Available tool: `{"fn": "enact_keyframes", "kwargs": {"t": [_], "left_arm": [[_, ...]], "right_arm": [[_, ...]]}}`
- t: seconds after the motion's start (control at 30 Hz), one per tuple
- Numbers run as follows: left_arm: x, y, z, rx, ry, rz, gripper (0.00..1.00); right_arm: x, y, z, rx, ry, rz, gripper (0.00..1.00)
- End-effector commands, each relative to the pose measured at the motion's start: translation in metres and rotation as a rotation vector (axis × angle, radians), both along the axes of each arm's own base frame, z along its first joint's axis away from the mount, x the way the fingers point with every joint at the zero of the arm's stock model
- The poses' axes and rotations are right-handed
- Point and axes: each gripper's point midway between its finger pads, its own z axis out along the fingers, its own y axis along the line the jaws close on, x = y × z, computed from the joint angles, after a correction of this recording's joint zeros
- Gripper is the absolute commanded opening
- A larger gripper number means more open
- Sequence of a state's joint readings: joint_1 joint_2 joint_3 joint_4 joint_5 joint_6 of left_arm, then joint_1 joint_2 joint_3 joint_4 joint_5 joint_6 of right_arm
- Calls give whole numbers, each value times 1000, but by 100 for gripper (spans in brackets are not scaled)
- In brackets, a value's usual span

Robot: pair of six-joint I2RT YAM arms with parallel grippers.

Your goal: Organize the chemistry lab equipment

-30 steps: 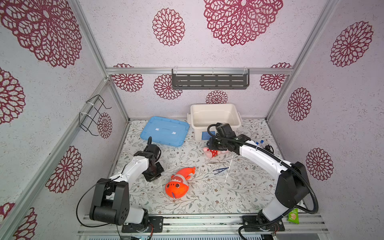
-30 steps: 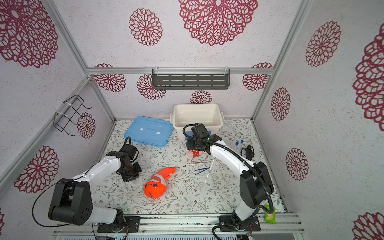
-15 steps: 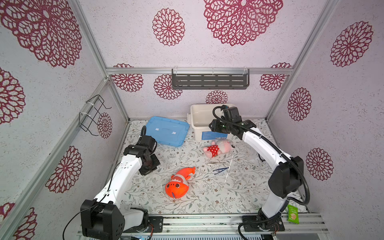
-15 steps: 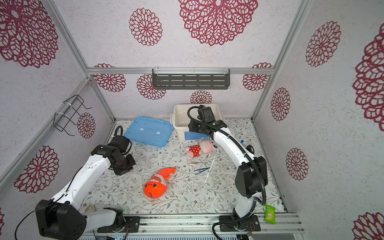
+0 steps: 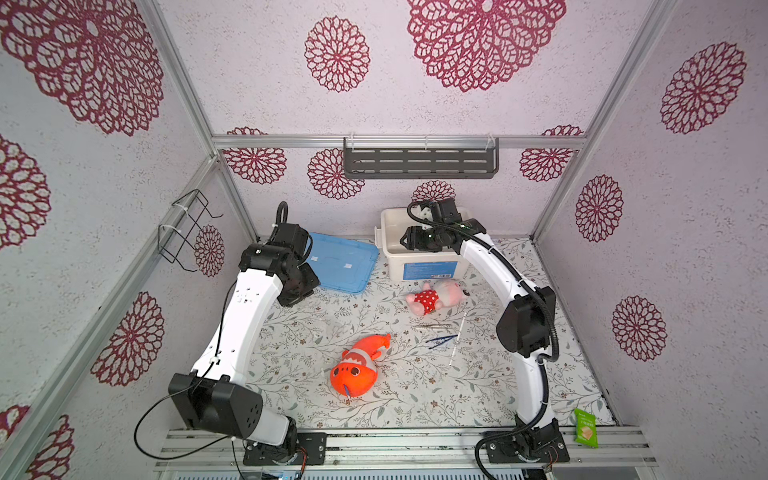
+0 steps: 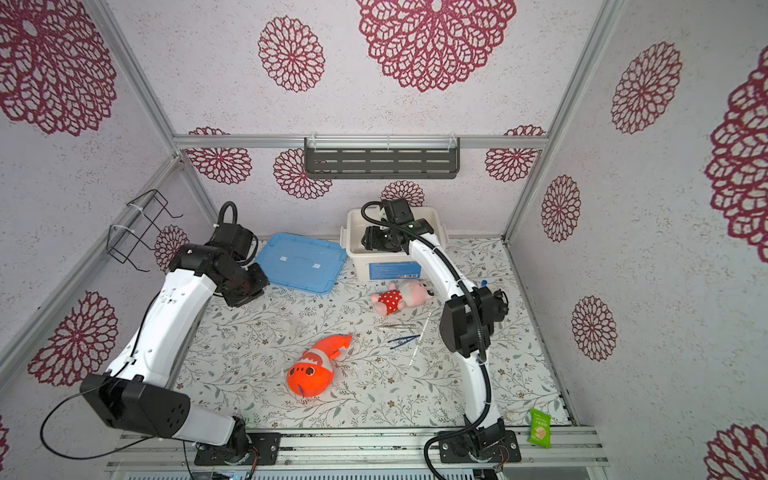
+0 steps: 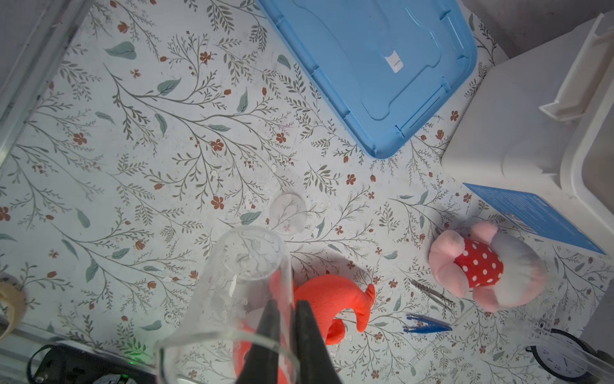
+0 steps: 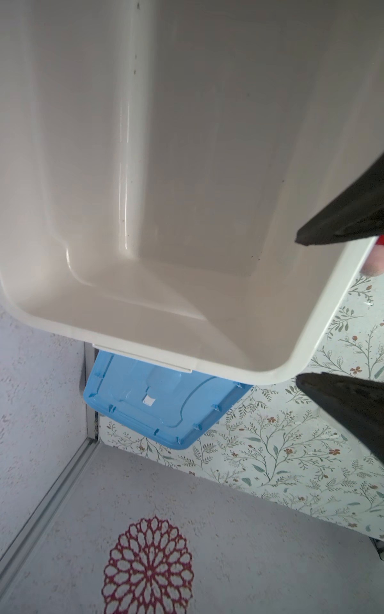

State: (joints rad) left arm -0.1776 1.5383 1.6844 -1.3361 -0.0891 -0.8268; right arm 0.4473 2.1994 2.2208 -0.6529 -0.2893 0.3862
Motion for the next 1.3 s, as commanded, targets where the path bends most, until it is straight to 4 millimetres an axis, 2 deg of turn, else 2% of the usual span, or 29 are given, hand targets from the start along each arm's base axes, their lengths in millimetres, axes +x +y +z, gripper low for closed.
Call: {"fn": "enact_keyframes", "kwargs": {"t": [0.0, 0.13, 0.23, 0.4, 0.57, 0.77, 0.93, 1.13, 1.2, 1.27], "left_arm": [[12, 1, 6, 33, 2, -13, 0], [31, -2, 8, 38, -4, -21, 0], [36, -4, 9, 23, -11, -14, 0], [35, -5, 13, 6, -23, 6, 0], [37, -6, 28, -1, -50, 7, 0], [47, 4, 32, 31, -61, -31, 0], [53, 11, 40, 42, -84, -76, 0], [53, 15, 49, 54, -130, -104, 0], [54, 12, 51, 36, -153, -105, 0], [58, 9, 54, 18, -181, -107, 0]], "right_arm": [[-2, 24, 17, 120, -7, 103, 65], [3, 42, 13, 203, 18, 127, 65], [1, 51, 3, 212, 45, 136, 65], [-18, 77, -15, 228, 118, 185, 63], [-39, 103, -14, 258, 161, 227, 61], [-56, 120, -23, 252, 217, 229, 60], [-89, 135, -22, 199, 253, 257, 59], [-137, 157, -1, 152, 242, 310, 59], [-149, 161, 2, 133, 230, 338, 59], [-151, 157, 4, 100, 206, 340, 60]]}}
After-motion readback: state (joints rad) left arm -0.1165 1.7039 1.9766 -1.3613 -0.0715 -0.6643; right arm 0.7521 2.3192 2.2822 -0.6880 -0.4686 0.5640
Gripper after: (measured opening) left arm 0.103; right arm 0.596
